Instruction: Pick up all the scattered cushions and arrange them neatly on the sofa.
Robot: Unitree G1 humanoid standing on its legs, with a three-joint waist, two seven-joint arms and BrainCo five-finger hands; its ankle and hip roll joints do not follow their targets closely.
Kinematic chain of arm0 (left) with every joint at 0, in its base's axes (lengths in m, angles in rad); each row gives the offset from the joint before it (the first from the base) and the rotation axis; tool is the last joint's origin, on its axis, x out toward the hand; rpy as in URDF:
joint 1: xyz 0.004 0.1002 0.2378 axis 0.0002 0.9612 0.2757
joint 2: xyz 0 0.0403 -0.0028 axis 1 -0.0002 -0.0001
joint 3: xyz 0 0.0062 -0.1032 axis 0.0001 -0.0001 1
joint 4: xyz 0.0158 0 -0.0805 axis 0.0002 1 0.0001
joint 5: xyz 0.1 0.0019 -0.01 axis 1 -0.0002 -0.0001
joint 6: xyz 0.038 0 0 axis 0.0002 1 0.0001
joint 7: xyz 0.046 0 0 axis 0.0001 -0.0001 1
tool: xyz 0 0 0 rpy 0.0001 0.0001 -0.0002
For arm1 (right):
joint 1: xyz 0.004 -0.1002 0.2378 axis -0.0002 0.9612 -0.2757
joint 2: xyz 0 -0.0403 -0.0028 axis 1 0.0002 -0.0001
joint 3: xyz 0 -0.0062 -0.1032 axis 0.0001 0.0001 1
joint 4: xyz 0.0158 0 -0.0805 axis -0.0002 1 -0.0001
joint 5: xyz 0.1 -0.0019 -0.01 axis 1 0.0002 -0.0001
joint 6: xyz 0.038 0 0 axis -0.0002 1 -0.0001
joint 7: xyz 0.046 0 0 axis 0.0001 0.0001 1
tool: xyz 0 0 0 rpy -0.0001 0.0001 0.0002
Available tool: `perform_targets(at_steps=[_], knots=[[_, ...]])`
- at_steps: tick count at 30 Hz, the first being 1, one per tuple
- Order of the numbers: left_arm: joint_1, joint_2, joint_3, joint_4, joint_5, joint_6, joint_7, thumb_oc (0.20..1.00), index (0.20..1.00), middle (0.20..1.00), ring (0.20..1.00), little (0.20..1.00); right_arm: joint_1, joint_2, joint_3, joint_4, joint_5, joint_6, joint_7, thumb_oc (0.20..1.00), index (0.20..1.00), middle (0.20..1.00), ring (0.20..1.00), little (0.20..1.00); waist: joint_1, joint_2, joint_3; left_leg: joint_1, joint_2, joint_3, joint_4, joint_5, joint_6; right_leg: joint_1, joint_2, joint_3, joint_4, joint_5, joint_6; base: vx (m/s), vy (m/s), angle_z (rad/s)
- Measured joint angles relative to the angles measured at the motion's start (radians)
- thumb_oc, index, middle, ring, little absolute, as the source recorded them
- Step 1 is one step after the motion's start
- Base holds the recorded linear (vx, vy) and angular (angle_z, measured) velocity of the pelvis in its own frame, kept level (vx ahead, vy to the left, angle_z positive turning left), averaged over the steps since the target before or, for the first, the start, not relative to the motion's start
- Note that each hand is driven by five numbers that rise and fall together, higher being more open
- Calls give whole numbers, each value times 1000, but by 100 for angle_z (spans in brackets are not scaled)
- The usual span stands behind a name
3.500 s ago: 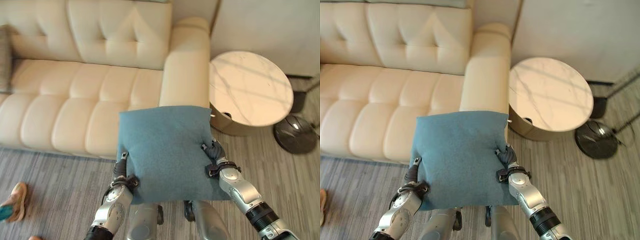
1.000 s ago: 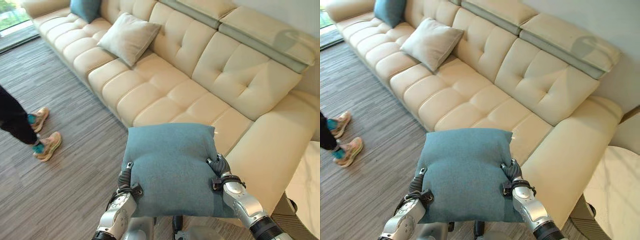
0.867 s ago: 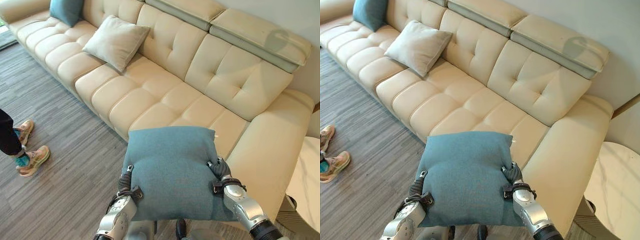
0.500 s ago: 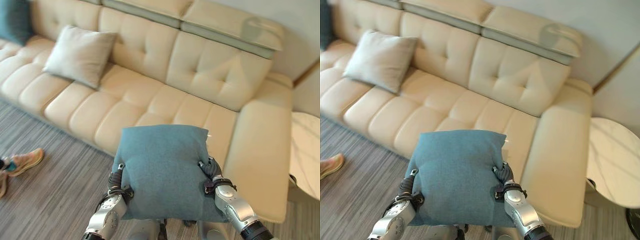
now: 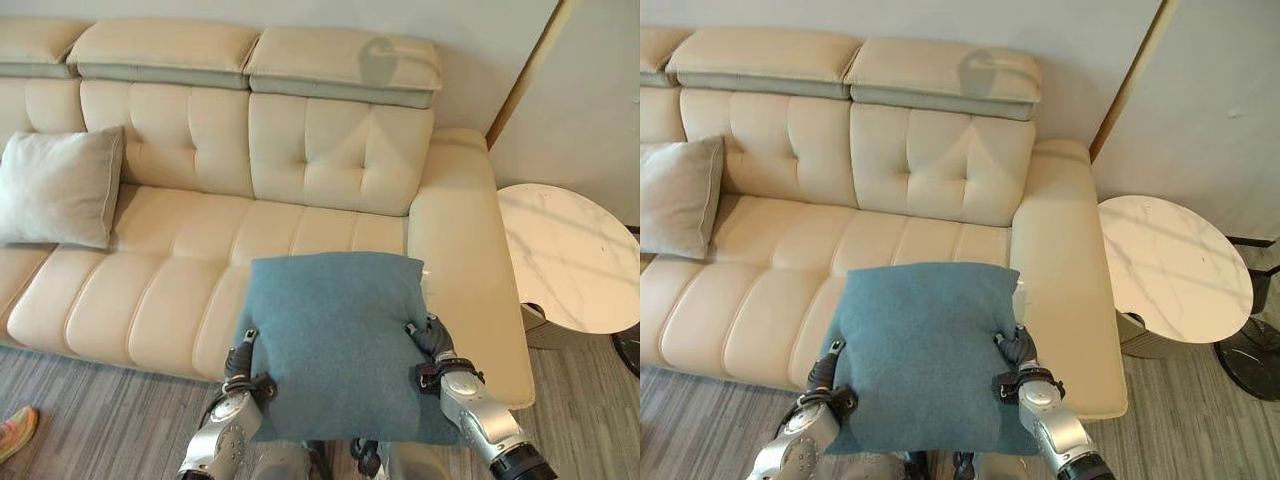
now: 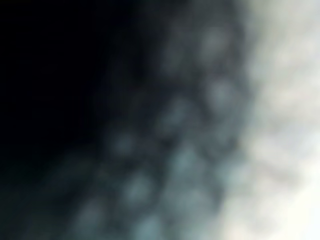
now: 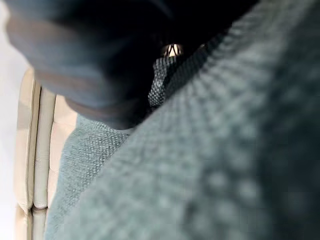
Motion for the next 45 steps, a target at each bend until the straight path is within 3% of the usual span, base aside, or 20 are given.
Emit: perform_targets(at_steps=[1, 3, 4, 5, 8, 11, 13, 18, 22, 24, 27, 30, 35, 36, 38, 45], knots=[[-1, -9, 1, -3, 0, 0, 0, 200, 200, 200, 200, 200, -4, -4, 6, 1, 0, 0, 0, 200, 200, 200, 200, 200, -7, 8, -2, -14, -1, -38, -38, -6, -5, 0, 10, 18, -13, 10, -4, 105, 47, -63], [1, -10, 4, -4, 0, 0, 1, 200, 200, 200, 200, 200, -16, -4, 10, 1, 0, 2, 0, 200, 200, 200, 200, 200, 2, -4, 5, -7, 4, -78, -144, -3, -5, 0, 21, 74, -30, 24, -13, 26, 29, -75], [1, -11, 5, -3, 0, 0, 1, 200, 200, 200, 200, 200, -24, -7, 12, 1, 0, 3, 0, 200, 200, 200, 200, 200, 3, -7, 8, -2, 9, -88, -198, 13, -16, 3, 28, 81, -35, 37, -23, 41, 51, -69], [-3, -12, 5, -3, 1, 0, 0, 200, 200, 200, 200, 200, -31, -9, 17, 5, -2, 4, -2, 200, 200, 200, 200, 200, -3, -16, 15, -27, 9, -154, -230, 30, -33, 14, 37, 116, -51, 34, -14, 69, 78, -88], [-11, -15, 8, -4, 13, -1, 0, 200, 200, 200, 200, 200, -36, -18, 18, 5, -10, 7, -2, 200, 200, 200, 200, 200, -7, -25, 24, -2, 37, -221, -279, 112, -48, 31, 59, 144, -73, 42, -10, 101, 112, -43], [-19, -18, 8, -6, 66, -1, 1, 200, 200, 200, 200, 200, -56, -25, 19, 6, -18, 18, -2, 200, 200, 200, 200, 200, -8, -7, 33, 59, 71, -209, -339, 179, -40, 55, 82, 157, -90, 52, -3, 109, 164, -20], [-62, -12, 18, 8, 124, -1, 4, 200, 200, 200, 200, 200, -122, -22, 24, 36, -40, 18, -2, 200, 200, 200, 200, 200, -3, 17, 50, 93, 62, -188, -382, 225, -37, 61, 71, 158, -94, 57, 24, 86, 203, 2], [-169, 51, 41, 19, 232, -2, 53, 200, 200, 200, 200, 200, -314, 42, 59, 135, -60, 10, -43, 200, 200, 200, 200, 200, 5, 46, 66, 72, 20, -185, -390, 234, -9, 37, 30, 161, -94, 72, 58, 25, 174, 4], [-342, 107, 41, 77, 314, -25, 118, 200, 200, 200, 200, 200, -490, 66, 87, 239, -61, -15, -113, 200, 200, 200, 200, 200, 34, 62, 79, 16, 8, -188, -388, 249, 6, -17, 17, 162, -94, 101, 59, -73, 137, 6], [-447, 140, 9, 124, 317, -34, 149, 200, 200, 200, 200, 200, -578, 67, 88, 284, -59, -30, -145, 200, 200, 200, 200, 200, 44, 53, 93, -19, 5, -190, -366, 250, 6, -43, 15, 162, -93, 109, 57, -157, 143, 1], [-745, 210, -54, 214, 355, -35, 215, 200, 200, 200, 200, 200, -836, 38, 67, 388, -56, -54, -220, 200, 200, 200, 200, 200, 51, 47, 151, -176, 4, -191, -284, 250, 7, -185, 6, 163, -36, 124, 50, -88, 156, 1], [-900, 237, -106, 246, 426, -40, 263, 200, 200, 200, 200, 200, -938, 6, 49, 409, -58, -71, -273, 200, 200, 200, 200, 200, 50, 44, 191, -233, 0, -192, -255, 251, 10, -242, -2, 166, -4, 128, 47, -3, 138, -2], [-1237, 282, -188, 365, 557, -35, 324, 200, 200, 200, 200, 200, -1183, -62, 63, 517, -73, -92, -338, 200, 200, 200, 200, 200, 37, 37, 255, -395, -3, -201, -151, 243, 14, -411, -20, 166, 131, 98, 37, 7, 72, 4], [-1353, 322, -267, 444, 584, -30, 340, 200, 200, 200, 200, 200, -1273, -83, 104, 569, -81, -94, -359, 200, 200, 200, 200, 200, 30, 28, 265, -461, -5, -213, -102, 234, 16, -483, -29, 166, 193, 81, 32, 59, 74, 8], [-1483, 369, -326, 528, 609, -13, 337, 200, 200, 200, 200, 200, -1363, -111, 148, 592, -100, -95, -363, 200, 200, 200, 200, 200, 22, 23, 269, -554, -6, -218, -45, 221, 11, -574, -37, 166, 253, 66, 28, 50, 49, 6], [-1672, 435, -444, 667, 683, 37, 336, 200, 200, 200, 200, 200, -1511, -155, 269, 629, -182, -99, -406, 200, 200, 200, 200, 200, 21, 1, 295, -763, -13, -227, 125, 184, 22, -779, -67, 166, 426, 23, 15, 51, 36, 4]])
